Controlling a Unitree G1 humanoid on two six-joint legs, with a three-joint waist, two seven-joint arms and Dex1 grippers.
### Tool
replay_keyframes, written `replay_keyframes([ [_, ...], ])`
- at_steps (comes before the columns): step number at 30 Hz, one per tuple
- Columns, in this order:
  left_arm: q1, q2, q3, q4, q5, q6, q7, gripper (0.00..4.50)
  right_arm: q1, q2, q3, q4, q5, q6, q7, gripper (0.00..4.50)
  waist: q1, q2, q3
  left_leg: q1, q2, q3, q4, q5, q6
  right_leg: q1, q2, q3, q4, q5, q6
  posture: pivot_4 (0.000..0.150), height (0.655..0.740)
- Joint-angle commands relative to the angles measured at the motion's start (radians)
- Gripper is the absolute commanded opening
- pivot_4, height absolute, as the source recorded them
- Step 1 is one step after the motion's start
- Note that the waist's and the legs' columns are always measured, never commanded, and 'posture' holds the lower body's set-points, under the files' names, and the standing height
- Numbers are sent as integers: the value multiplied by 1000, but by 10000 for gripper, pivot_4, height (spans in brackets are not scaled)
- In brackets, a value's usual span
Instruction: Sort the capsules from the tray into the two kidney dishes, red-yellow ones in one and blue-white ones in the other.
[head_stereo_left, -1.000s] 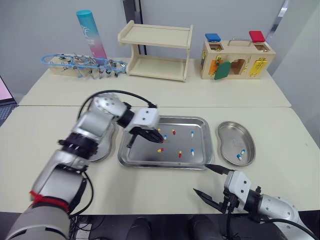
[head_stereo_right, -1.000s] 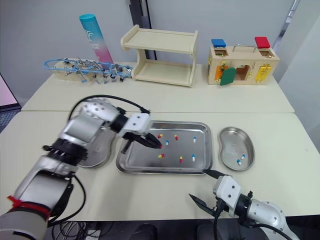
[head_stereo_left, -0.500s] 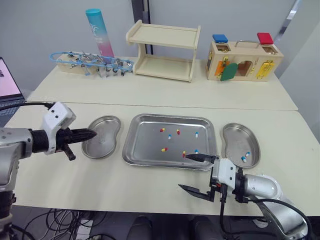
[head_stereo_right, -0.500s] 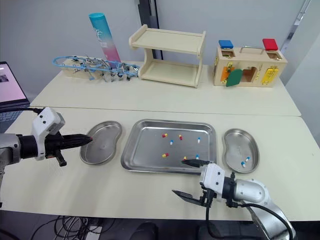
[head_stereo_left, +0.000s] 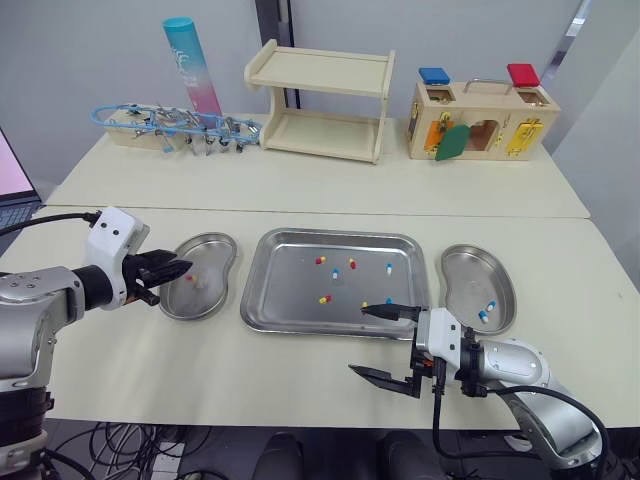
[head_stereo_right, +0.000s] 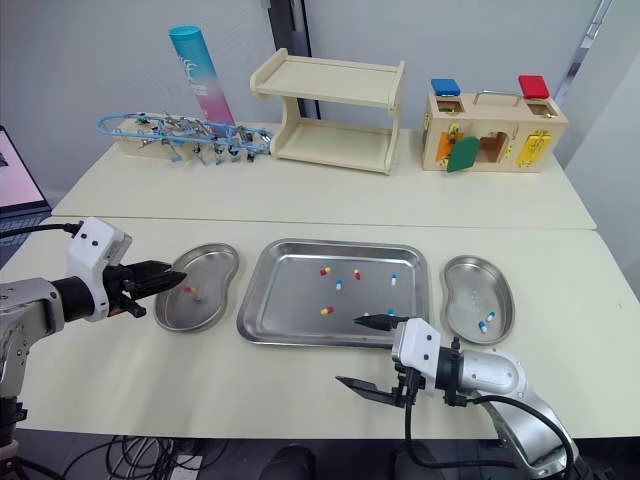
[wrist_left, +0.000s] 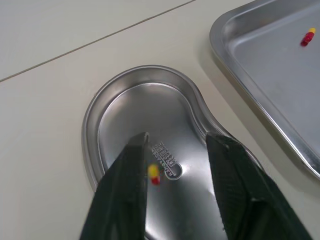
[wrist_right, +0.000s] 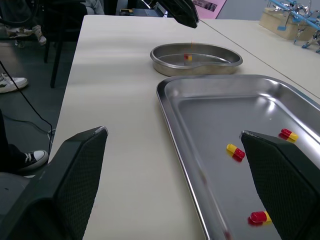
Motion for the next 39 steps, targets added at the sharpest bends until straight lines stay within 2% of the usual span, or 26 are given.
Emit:
replay_keyframes([
  [1, -2, 18, 28, -30, -14, -35, 6, 27225, 2, -3, -16, -24, 16, -2, -4, 45000, 0, 0, 0, 0, 0, 0, 0, 0, 0, 0, 0, 0, 0, 0, 0, 1500, 7400],
  [7, 64, 32, 120, -50, -42, -48, -4, 27225, 5, -7, -19, -21, 11, -10, -3, 45000, -3, 0, 0, 0, 0, 0, 0, 0, 0, 0, 0, 0, 0, 0, 0, 1500, 7400],
  [13, 249, 7, 358, -98, -117, -108, -74, 27225, 39, -51, -58, -38, 15, -24, 4, 45000, -3, 0, 0, 0, 0, 1, 0, 0, 0, -1, 0, 1, 0, 0, 0, 1500, 7400],
  [19, 473, -81, 521, -25, -107, -307, -134, 27225, 147, -170, -231, -59, 74, -17, 43, 45000, 0, 0, 0, 0, 0, 2, -1, 0, 0, 0, -1, 1, -1, 0, 0, 1500, 7400],
  [24, 553, -177, 567, 80, -125, -424, -110, 27225, 295, -265, -448, -28, 102, -54, 99, 45000, 6, -3, -2, 0, 0, 2, 0, 0, 0, 1, -1, 1, -1, 0, 0, 1500, 7400],
  [27, 597, -211, 548, 123, -127, -473, -115, 32265, 361, -301, -568, 45, 104, -95, 153, 45000, 4, -5, -3, 1, 0, 2, -1, 0, 0, 1, -1, 1, -2, 0, 0, 1500, 7400],
  [31, 628, -229, 506, 159, -113, -537, -122, 44702, 392, -357, -713, 208, 103, -146, 229, 45000, 3, -6, -4, 2, 0, 3, 0, 0, 0, 2, -1, 2, -2, 0, 0, 1500, 7400],
  [35, 618, -224, 465, 185, -116, -565, -118, 44702, 381, -426, -772, 406, 79, -225, 320, 45000, 3, -6, -4, 2, 0, 3, -1, 0, 0, 2, -1, 2, -2, 0, 0, 1500, 7400],
  [39, 622, -228, 445, 200, -121, -590, -113, 44702, 334, -458, -768, 560, 49, -310, 353, 45000, 0, -6, -4, 2, 0, 4, -1, 0, 0, 2, -1, 2, -2, 0, 0, 1500, 7400],
])
